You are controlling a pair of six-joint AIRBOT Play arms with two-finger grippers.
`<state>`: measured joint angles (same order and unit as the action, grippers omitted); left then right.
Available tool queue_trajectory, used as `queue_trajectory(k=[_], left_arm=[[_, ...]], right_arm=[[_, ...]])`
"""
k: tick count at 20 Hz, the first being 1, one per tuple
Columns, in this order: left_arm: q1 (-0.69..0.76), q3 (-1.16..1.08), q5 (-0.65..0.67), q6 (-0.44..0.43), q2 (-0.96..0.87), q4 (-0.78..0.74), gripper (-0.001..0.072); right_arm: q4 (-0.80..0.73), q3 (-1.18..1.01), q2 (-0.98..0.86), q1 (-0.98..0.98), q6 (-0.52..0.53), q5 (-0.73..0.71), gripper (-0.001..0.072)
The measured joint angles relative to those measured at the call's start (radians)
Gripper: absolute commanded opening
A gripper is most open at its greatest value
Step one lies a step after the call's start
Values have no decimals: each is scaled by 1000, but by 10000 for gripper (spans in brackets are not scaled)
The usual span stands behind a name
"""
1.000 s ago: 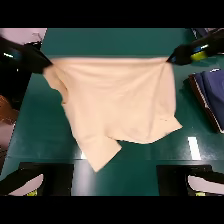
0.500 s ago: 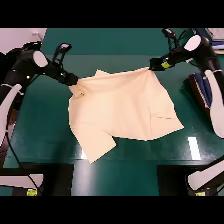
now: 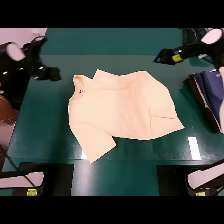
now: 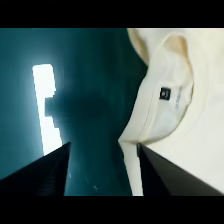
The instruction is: Fold the shirts.
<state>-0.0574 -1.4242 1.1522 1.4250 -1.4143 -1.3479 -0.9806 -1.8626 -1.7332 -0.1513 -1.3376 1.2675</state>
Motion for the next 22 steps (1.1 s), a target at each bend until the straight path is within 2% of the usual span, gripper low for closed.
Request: queue_trajectory(k=[3, 7, 12, 18, 22], left_arm=[[-84, 199, 36, 8, 130, 90, 498], [-121, 506, 44, 11, 305, 212, 498], [-133, 789, 29, -9, 394, 335, 498], [-126, 928, -78, -71, 409, 449, 497], [-44, 948, -169, -103, 408, 505, 496]], right_arm=[[60, 152, 110, 46, 49, 39, 387], [96, 352, 251, 69, 93, 18, 388], [116, 505, 369, 77, 111, -16, 388], [121, 547, 460, 79, 116, -17, 387], [117, 553, 504, 107, 117, 24, 387]])
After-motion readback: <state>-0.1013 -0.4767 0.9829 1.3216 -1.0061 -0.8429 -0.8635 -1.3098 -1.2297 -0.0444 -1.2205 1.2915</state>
